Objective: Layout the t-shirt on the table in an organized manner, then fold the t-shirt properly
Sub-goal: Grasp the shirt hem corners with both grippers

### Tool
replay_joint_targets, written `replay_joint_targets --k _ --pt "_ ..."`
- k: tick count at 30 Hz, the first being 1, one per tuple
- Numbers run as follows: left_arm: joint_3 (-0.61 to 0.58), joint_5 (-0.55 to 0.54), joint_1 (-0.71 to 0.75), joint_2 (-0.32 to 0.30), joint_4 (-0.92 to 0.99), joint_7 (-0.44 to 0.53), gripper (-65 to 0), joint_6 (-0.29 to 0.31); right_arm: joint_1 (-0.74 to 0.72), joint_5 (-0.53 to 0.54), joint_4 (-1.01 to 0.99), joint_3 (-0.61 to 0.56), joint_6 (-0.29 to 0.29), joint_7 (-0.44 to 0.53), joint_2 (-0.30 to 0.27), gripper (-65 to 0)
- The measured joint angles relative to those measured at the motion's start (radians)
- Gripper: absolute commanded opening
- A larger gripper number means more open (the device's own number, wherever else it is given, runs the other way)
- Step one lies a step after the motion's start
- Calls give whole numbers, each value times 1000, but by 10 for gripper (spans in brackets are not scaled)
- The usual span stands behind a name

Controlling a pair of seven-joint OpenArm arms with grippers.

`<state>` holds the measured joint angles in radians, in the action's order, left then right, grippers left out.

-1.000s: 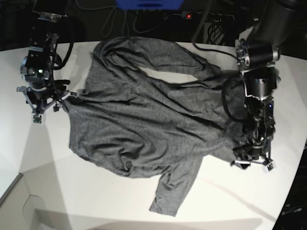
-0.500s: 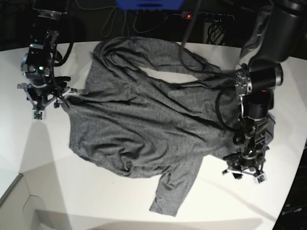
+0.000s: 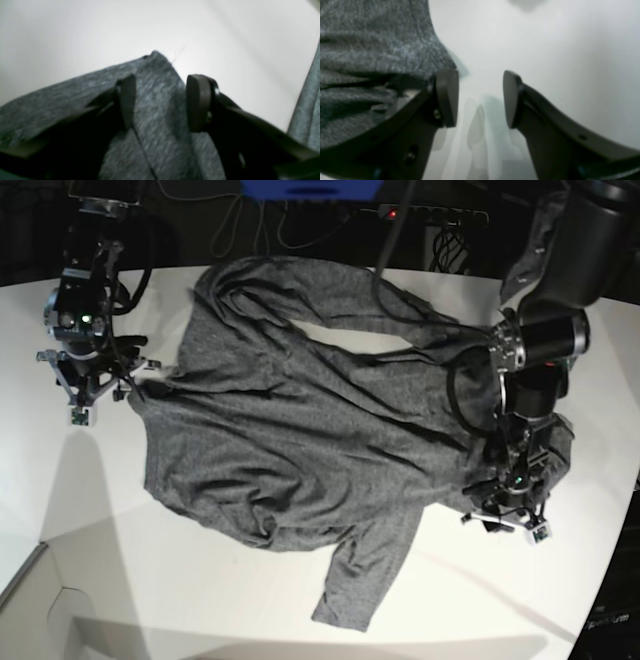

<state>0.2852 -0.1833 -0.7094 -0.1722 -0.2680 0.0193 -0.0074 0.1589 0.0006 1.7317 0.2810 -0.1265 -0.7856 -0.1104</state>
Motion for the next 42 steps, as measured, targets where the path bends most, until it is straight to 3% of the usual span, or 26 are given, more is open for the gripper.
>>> replay_joint_targets --k 8,11,14,15,23,27,29,32,34,39,42 --pt "0 0 21 -5 -1 8 -346 0 15 0 0 0 0 0 0 -352" --pt "0 0 30 -5 -1 16 -451 0 17 0 0 0 0 0 0 -352" --pt "0 1 42 -8 -2 28 -623 0 19 0 0 -1 0 -1 -10 -352" --pt "0 2 45 -8 -3 35 -650 1 19 0 0 -1 0 0 -18 -352" --pt "3 -8 104 -41 -39 65 -648 22 17 0 0 0 0 0 -37 -353" --pt "6 -8 207 -35 -208 32 -648 14 14 1 1 -1 0 0 -36 -354" --pt "7 -8 293 -28 -342 1 -648 9 8 0 4 0 0 -1 -37 -354" --pt "7 -16 380 -26 -539 -151 -648 -2 -16 2 7 1 2 -5 -35 -355" --pt "6 -60 402 -28 -615 -169 -648 4 -38 0 10 11 2 0 -36 -353" --pt "4 -160 407 -60 -657 -216 -648 7 -127 -3 5 -7 3 -5 -37 -350" --pt "7 -193 416 -77 -658 -232 -648 2 -203 10 -25 -36 0 3 -29 -295"
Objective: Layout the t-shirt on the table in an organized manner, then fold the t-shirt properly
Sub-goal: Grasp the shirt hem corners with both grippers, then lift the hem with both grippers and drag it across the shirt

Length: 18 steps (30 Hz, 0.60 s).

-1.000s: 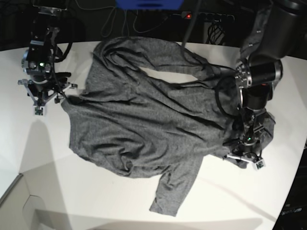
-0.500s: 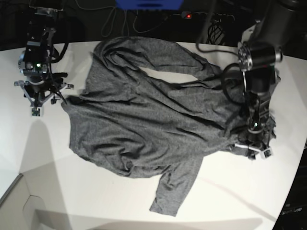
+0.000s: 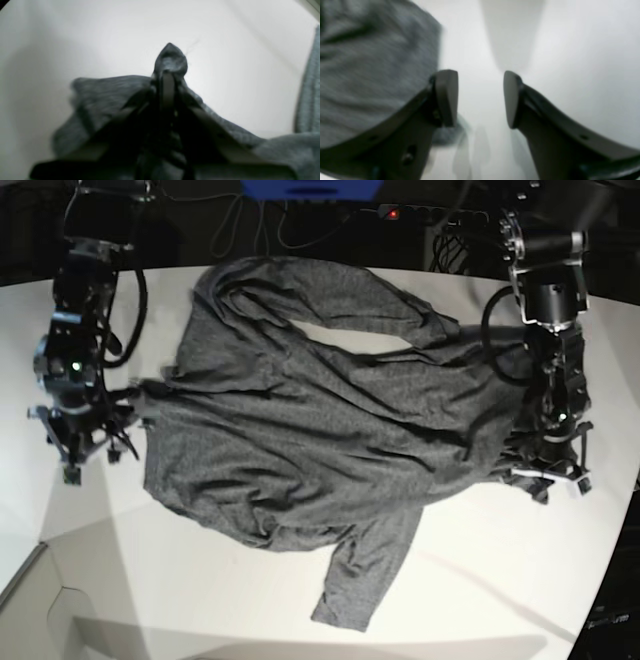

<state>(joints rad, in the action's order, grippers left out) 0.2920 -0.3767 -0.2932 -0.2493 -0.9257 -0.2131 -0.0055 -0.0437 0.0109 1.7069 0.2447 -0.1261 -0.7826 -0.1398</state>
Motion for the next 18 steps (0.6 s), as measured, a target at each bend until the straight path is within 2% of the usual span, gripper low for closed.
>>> replay_joint_targets --k 6,8,13,18 --pt "-2 -3 -4 -6 -8 3 -648 2 -169 -6 -240 1 0 2 32 -165" --pt "-3 -3 -4 -6 -11 0 -648 1 -234 -12 -349 4 0 6 25 -160" --pt "-5 -3 -3 -7 -10 -1 -648 1 -361 -9 -620 1 2 184 24 -159" --pt "-5 -3 -3 -8 -10 -2 -648 1 -405 -12 -803 1 2 282 7 -161"
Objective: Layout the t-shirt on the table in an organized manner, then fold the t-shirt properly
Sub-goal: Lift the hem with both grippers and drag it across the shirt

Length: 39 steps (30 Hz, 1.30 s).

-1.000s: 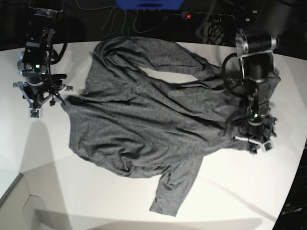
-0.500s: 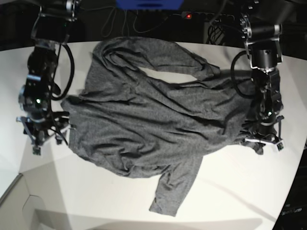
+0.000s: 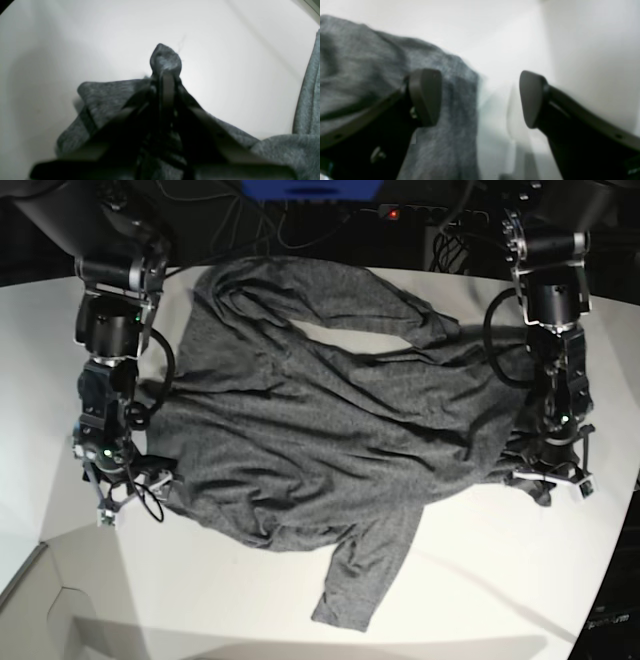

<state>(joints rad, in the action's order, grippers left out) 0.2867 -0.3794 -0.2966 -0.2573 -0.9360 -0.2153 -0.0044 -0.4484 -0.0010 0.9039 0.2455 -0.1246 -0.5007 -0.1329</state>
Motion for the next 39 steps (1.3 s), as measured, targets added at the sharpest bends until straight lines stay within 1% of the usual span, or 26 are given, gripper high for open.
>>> replay_joint_targets --k 5,7,9,10,11,12,16,17,20,24,27,31,36,39 --pt "0 0 -1 0 0 1 -648 0 -16 -2 -86 0 1 122 -11 -162" --pt "0 0 0 0 0 2 -648 0 -17 -2 -110 0 1 151 -15 -165" --pt "0 0 -1 0 0 2 -648 0 -18 -2 -119 0 1 159 -20 -197" --pt "0 0 -2 0 0 2 -648 0 -19 -2 -121 0 1 158 -21 -230" --pt "0 0 -3 0 0 2 -648 0 -19 -2 -124 0 1 160 -21 -277" --pt "0 0 -4 0 0 2 -648 0 -19 -2 -124 0 1 163 -21 -336" --pt "0 -1 -30 -11 0 -8 -648 0 -19 3 -123 1 1 162 -21 -621" --pt "0 0 -40 -15 0 -4 -648 0 -19 10 -123 1 1 159 -21 -650" --pt "0 -5 -74 -17 0 2 -648 0 -19 9 -123 3 1 158 -22 -643" --pt "0 -5 -112 -30 0 -6 -648 0 -13 9 -121 7 1 147 -55 -650" --pt "2 -6 -146 -40 0 -10 -648 0 34 5 -53 8 1 130 -78 -650" --pt "0 -7 -184 -53 7 -5 -648 5 106 3 72 7 0 111 -79 -650" --pt "0 -7 -202 -61 11 2 -648 5 120 6 158 7 1 125 -77 -650" --pt "0 -7 -209 -61 12 -8 -648 5 142 10 175 56 -3 123 -80 -650"
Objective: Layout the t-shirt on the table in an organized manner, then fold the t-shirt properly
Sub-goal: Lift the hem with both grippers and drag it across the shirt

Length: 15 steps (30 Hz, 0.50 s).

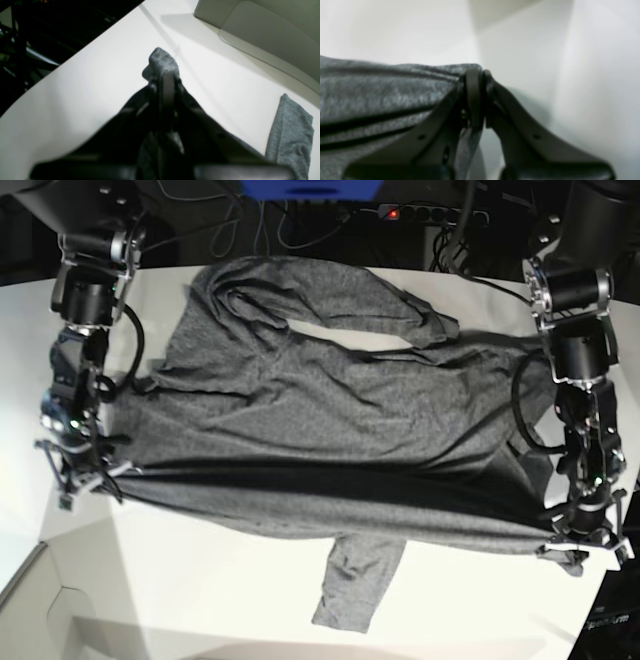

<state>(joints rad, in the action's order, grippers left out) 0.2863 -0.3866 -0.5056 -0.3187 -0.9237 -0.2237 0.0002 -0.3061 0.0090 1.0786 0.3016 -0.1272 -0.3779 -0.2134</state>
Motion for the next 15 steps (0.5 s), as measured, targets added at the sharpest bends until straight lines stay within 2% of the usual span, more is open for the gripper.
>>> replay_joint_targets --k 5,15 --pt "0 0 -21 -19 -2 -3 -648 4 2 -2 3 87 0 -11 -8 -650" --pt "0 0 -38 -16 -46 -1 -648 3 51 -2 144 108 0 -12 30 -650"
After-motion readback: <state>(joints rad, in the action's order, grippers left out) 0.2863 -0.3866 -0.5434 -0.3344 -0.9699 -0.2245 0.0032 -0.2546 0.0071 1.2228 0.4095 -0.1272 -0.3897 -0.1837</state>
